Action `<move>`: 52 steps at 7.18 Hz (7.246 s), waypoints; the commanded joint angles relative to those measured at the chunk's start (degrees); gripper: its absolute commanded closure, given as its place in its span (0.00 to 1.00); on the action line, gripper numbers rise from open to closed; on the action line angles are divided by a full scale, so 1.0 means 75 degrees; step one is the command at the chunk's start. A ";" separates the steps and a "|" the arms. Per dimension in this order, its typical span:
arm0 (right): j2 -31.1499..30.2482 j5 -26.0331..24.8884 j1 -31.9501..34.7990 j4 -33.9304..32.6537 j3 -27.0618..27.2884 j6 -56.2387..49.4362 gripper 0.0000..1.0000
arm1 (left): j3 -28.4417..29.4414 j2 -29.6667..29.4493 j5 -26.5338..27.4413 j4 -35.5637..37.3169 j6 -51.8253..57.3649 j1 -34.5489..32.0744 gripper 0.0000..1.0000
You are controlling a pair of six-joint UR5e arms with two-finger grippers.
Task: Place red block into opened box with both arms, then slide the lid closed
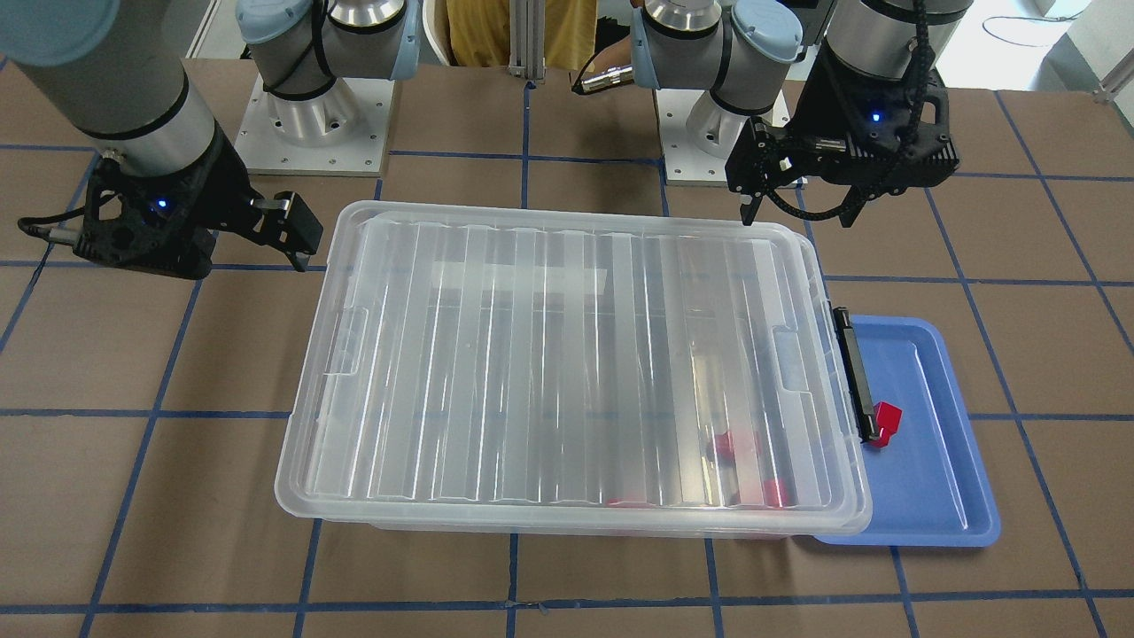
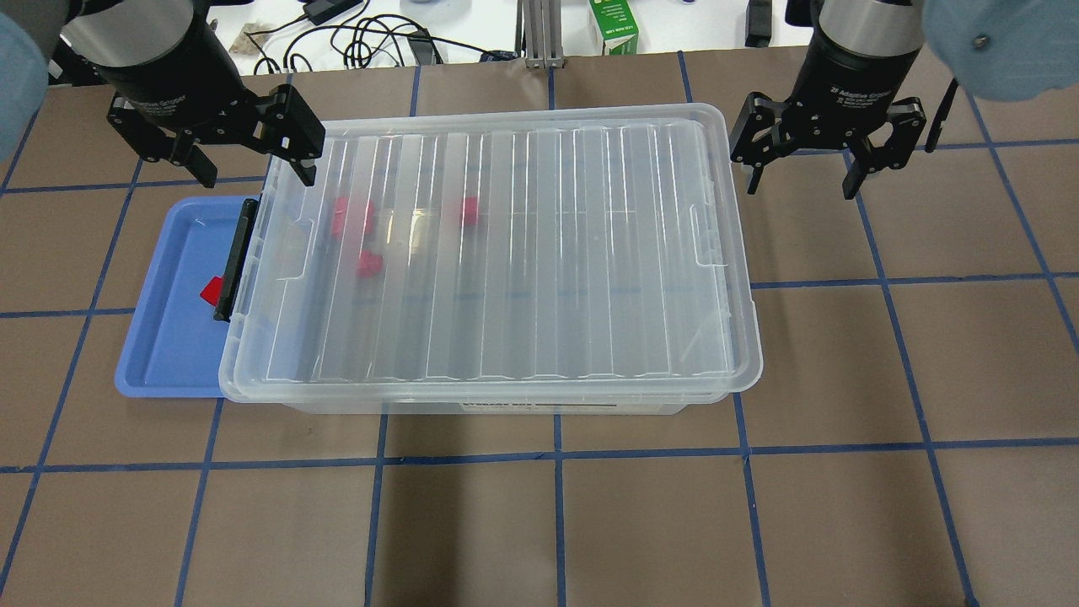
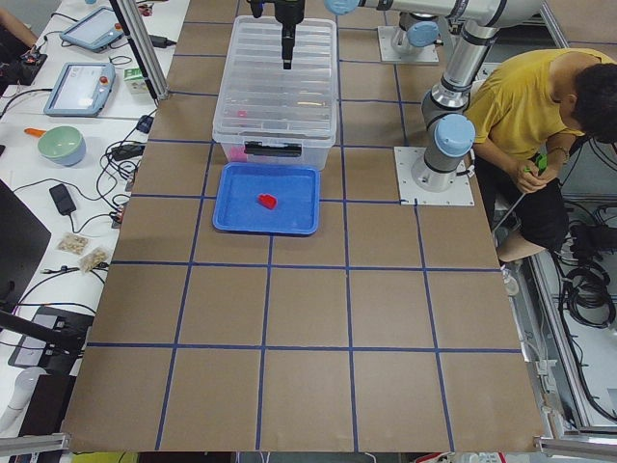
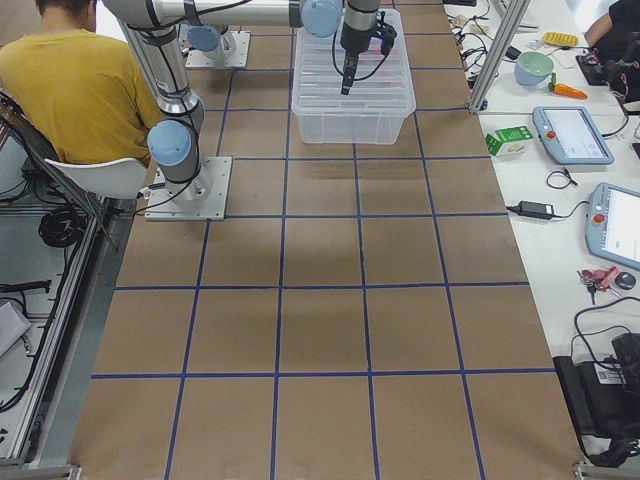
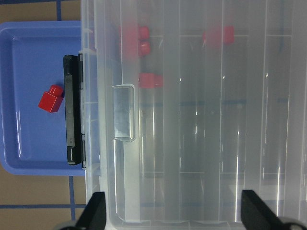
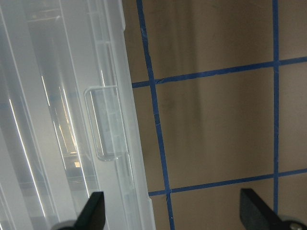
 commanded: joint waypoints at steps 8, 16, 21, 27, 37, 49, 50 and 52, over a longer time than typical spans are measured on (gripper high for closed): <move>0.1207 -0.0027 -0.0002 -0.1622 0.0568 -0.0122 0.00 | -0.0009 -0.0008 0.0027 -0.0063 0.0302 0.0133 0.00; 0.1207 -0.0145 -0.0786 -0.1517 0.0568 -0.1420 0.00 | -0.0384 -0.0230 -0.0125 0.0008 0.4324 0.2588 0.00; 0.1207 -0.0156 -0.1455 -0.1540 0.0568 -0.2416 0.00 | -0.1598 -0.1529 -0.1004 0.2400 0.7621 0.4410 0.00; 0.1207 -0.0156 -0.2240 -0.1610 0.0568 -0.3543 0.00 | -0.2166 -0.2972 -0.1215 0.4261 0.7627 0.4024 0.00; -0.0065 -0.0262 -0.2205 -0.0608 0.0451 -0.3426 0.00 | -0.2388 -0.3617 -0.1203 0.4390 0.6935 0.3954 0.73; -0.0762 -0.0754 -0.2182 -0.0286 0.0779 -0.3122 0.00 | -0.1998 -0.0828 -0.1086 0.2208 0.2038 0.0861 0.91; -0.0739 -0.0731 -0.2182 -0.0321 0.0779 -0.3203 0.00 | -0.2396 -0.0945 -0.1098 0.2628 0.1862 0.0837 0.91; -0.0808 -0.0707 -0.2182 -0.0298 0.0779 -0.3227 0.00 | -0.3066 -0.1051 -0.1086 0.3310 0.1767 0.0836 0.91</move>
